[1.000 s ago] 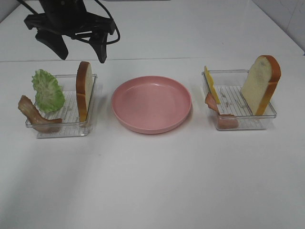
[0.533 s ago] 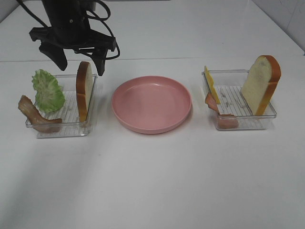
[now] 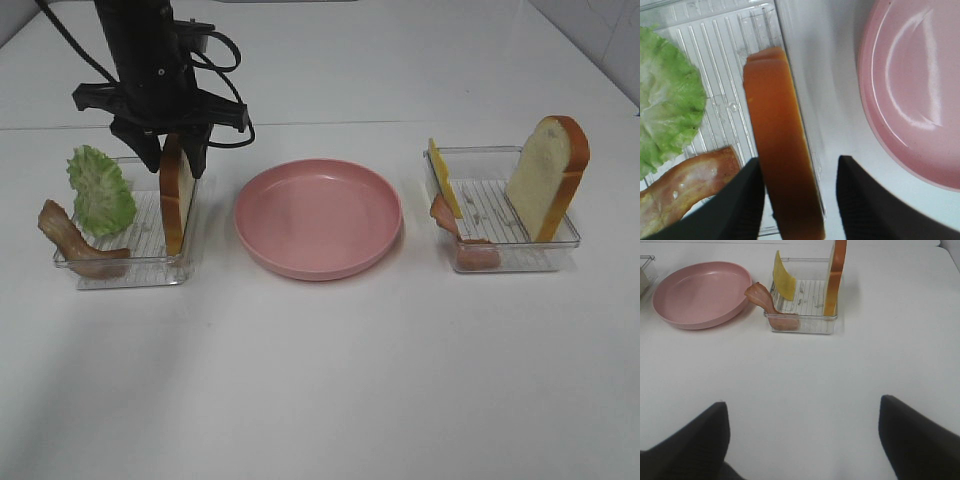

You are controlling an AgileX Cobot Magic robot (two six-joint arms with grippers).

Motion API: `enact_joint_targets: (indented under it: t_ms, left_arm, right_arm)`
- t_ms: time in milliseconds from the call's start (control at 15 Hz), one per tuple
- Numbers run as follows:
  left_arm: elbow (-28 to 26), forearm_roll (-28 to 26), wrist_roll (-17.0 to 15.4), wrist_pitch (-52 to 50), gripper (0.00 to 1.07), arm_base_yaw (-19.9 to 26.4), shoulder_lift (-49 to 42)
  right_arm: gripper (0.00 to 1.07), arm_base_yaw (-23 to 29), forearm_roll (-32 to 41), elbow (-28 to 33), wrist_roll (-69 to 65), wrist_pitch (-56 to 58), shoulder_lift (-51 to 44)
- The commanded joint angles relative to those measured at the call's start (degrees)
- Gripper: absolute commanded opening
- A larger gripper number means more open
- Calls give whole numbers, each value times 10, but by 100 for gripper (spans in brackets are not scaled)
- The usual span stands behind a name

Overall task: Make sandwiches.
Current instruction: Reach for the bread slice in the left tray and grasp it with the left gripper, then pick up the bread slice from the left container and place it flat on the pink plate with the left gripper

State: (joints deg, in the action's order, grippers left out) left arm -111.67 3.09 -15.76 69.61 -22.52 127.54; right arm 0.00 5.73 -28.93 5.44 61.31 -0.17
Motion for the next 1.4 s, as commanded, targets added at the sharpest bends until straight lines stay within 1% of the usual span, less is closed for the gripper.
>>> enact_joint_targets:
  t_ms: [67,267,400,733,867,933,1000,1067,1200,1267,1333,1400]
  left_arm:
    - [-2,4,-4,3,24,-3,1]
    - [-2,4,-4,7,11,1,1]
    - [-2,12,-4,19,0,1,1]
    - [-2,11,-4,39,0,1,-37]
    - [-2,7,-2,36,0,1,-92]
    - [-2,7,-2,36,0,1,-92]
    - [-2,-6,5,25,0,1,-109]
    - [-8,-54,38,-6,0,1,-134]
    - [-30,-118,85,-18,0,10,-131]
    - [-37,-168,108,-24,0,26,-125]
    - [-38,-235,140,-34,0,44,-116]
    - [-38,-311,180,-37,0,66,-101]
  right_arm:
    - [78,1,2,1,3,-5,-9]
    - [78,1,2,1,3,-5,-9]
    - [78,1,2,1,3,-5,-9]
    - [78,1,1,1,3,-5,-9]
    - [78,1,1,1,3,-5,-9]
    - [78,1,1,1,3,-5,-9]
    - [78,1,1,1,3,-5,-9]
    - [78,1,1,1,3,-5,-9]
    - [78,1,1,1,3,-5,-9]
    - [78,1,1,1,3,-5,-9]
    - [78,1,1,1,3,-5,-9]
    - [78,1,2,1,3,-5,-9]
